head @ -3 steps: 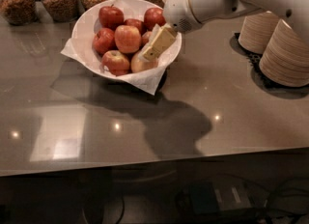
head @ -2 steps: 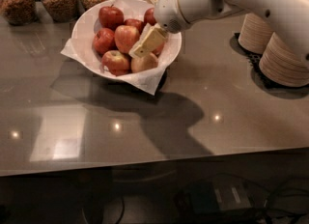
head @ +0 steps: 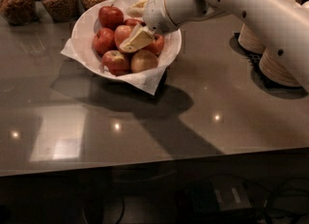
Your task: Pick apple from white bowl
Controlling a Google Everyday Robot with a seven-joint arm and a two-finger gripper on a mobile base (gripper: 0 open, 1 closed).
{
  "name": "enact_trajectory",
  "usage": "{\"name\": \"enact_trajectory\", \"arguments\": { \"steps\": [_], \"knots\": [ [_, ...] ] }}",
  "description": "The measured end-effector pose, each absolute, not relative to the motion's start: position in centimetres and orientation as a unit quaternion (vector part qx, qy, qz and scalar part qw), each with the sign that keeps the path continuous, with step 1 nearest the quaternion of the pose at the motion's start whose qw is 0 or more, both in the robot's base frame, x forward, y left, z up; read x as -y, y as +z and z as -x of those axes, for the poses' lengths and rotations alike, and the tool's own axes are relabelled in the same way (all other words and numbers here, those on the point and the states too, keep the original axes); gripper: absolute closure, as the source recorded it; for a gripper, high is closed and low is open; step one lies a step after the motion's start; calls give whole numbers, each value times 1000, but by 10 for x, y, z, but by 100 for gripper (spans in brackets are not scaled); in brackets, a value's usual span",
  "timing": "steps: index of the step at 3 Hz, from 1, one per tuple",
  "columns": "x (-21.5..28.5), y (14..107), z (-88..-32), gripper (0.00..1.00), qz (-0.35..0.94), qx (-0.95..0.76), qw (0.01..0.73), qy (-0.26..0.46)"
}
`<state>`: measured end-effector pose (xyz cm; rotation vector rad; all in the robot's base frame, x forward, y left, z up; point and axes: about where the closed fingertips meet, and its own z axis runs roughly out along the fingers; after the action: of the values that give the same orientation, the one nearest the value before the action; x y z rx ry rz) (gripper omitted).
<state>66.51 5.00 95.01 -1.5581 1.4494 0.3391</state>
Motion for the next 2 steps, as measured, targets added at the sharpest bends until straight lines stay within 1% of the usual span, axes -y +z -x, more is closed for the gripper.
{"name": "enact_trajectory", "arguments": {
  "steps": [2],
  "knots": [
    [-57,936,-666,27,646,-593,459,146]
  ]
}}
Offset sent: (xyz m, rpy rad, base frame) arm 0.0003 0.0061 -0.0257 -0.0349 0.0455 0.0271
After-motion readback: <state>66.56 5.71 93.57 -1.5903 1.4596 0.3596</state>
